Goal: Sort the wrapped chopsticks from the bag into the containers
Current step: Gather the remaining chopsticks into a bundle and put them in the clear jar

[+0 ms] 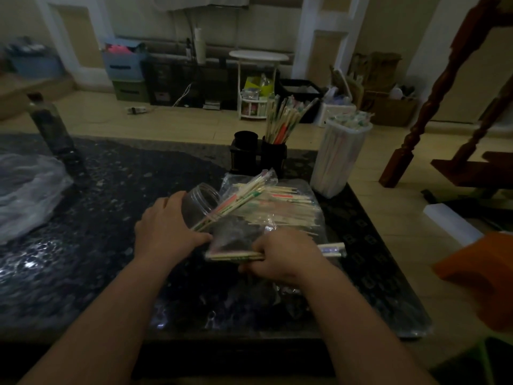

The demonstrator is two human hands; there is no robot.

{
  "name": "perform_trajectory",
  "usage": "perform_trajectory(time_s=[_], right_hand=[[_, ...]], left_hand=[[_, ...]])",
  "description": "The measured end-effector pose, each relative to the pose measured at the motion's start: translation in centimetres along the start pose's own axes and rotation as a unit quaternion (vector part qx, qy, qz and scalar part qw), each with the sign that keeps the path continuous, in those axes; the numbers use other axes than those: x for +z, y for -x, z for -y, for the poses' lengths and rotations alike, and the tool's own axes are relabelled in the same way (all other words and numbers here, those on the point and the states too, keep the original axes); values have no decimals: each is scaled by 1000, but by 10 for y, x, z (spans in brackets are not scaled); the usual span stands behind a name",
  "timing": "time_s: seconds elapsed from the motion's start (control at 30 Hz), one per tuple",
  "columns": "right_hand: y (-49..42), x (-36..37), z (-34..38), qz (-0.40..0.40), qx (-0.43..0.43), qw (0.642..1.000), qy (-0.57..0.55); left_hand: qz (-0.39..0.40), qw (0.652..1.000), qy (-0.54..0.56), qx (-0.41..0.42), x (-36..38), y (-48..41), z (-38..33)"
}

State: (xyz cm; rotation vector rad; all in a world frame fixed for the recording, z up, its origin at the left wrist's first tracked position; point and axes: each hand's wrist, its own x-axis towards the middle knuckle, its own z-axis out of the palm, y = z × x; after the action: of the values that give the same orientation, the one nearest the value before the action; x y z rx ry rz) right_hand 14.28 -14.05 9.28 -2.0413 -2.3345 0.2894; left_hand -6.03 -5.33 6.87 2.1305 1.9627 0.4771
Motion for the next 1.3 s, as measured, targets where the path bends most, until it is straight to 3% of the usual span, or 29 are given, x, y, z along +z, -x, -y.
perform_trajectory(time_s=[0.1,0.2,0.33,0.43,0.5,0.7,0.77,0.87,0.97,1.1,1.3], right_hand=[[2,-16,4,-66,-48,996,24],[1,-16,5,-206,-78,973,68],[-9,-4,0,-449,-117,886,19],[-15,2,-5,-537,-153,829,-34],[-14,1,-5,-548,-141,822,-67],[-16,5,-3,-526,7,824,-211],[-16,1,-3,-511,38,788,-341],[-14,-9,-2,-480,79,701,-522],[-17,-9,-3,-462,109,624,-621],[-18,-8,0,-461,118,602,-641],[-17,-9,2,-432,114,616,-649]], left_hand=[[0,1000,-3,-2,0,0,1],[5,1000,6,7,-2,-1,3],[-9,1000,3,15,1,2,2],[-10,1000,11,7,1,3,1],[-16,1000,7,11,1,3,1],[-28,998,-55,-24,3,2,-3],[-27,997,-65,-23,3,3,-4],[-23,996,-78,-21,3,3,-5],[-29,996,-84,-13,4,3,-5],[-25,995,-92,-11,3,4,-6],[-20,997,-67,12,3,3,-7]])
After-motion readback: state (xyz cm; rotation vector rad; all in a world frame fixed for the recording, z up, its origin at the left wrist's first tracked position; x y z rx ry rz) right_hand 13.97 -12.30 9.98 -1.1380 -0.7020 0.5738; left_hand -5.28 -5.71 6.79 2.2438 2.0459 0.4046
